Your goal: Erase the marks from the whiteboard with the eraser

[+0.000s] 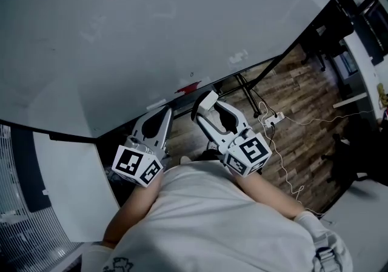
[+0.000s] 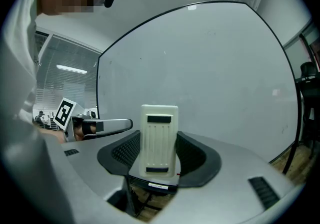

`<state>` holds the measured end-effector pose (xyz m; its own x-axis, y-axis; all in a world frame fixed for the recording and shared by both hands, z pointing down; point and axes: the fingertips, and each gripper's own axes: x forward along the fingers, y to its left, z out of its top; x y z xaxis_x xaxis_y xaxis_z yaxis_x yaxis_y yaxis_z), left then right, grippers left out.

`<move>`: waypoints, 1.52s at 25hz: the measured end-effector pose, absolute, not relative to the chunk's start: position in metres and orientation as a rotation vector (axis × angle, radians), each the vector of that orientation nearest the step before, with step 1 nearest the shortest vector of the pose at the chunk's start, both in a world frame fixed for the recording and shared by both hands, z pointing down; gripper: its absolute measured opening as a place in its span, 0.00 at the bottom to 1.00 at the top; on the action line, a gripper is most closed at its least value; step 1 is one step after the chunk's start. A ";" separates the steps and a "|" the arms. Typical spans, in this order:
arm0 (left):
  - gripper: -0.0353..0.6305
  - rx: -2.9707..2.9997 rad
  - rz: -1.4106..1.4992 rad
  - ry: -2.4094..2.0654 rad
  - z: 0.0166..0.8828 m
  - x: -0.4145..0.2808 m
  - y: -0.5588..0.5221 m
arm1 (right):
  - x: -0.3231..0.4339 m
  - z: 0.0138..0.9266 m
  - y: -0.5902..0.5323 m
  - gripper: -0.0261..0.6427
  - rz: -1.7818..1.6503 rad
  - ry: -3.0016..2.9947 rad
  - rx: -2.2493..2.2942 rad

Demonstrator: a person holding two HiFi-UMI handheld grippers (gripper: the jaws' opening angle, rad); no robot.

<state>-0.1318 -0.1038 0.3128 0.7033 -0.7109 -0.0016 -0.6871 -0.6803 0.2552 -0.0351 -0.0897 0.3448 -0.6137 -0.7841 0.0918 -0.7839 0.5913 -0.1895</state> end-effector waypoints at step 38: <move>0.06 2.567 0.004 -1.173 0.405 -0.113 -0.183 | -0.015 0.442 -0.206 0.39 -0.172 3.029 -1.422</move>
